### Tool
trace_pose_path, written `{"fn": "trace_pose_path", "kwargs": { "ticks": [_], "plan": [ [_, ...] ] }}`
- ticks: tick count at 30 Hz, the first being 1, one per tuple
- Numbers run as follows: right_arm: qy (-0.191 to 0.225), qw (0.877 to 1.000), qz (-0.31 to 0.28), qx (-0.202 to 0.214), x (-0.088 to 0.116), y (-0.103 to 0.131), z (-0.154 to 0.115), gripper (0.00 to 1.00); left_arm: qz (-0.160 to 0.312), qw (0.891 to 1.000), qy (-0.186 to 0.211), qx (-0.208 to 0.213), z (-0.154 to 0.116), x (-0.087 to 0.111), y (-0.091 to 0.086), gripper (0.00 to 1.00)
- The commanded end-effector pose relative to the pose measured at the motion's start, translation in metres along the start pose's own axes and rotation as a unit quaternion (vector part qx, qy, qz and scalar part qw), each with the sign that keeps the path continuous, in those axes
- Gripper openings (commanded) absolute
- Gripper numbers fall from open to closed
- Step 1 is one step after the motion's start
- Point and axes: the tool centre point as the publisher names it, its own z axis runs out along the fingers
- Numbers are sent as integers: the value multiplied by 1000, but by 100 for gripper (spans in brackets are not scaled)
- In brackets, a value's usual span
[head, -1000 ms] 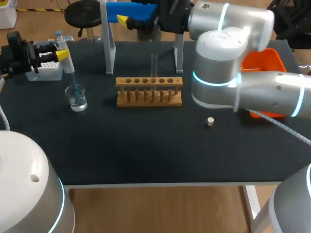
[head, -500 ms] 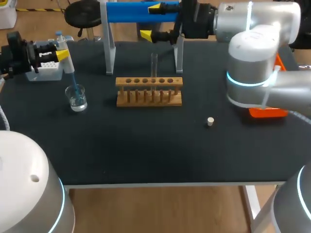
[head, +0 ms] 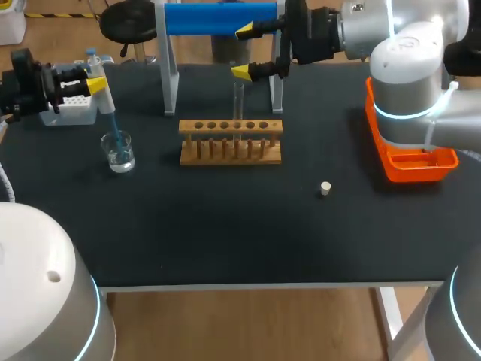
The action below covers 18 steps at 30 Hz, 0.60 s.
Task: Invert the test tube, pick up the pipette, mount the tip to pipette, aspirate from beaker and dispense into the tube, eject the tip, return the pipette, and cap with the stopper.
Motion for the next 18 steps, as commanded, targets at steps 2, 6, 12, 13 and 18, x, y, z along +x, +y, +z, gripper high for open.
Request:
{"fn": "trace_pose_path", "kwargs": {
  "ticks": [2,6,12,13,18],
  "plan": [
    [86,996,-1,23,-8,-13,7,100,0,1000,2,1,-1,-1,0,0],
    [88,996,-2,22,-11,-26,10,100,0,1000,2,1,-1,-1,0,0],
    [90,996,2,19,-15,-44,12,100,0,1000,2,1,-1,-1,0,0],
    [90,996,3,18,-15,-47,13,100,0,1000,2,1,-1,-1,0,0],
    [87,996,4,12,-18,-59,14,100,0,1000,2,1,-1,-1,0,0]
  ]
}}
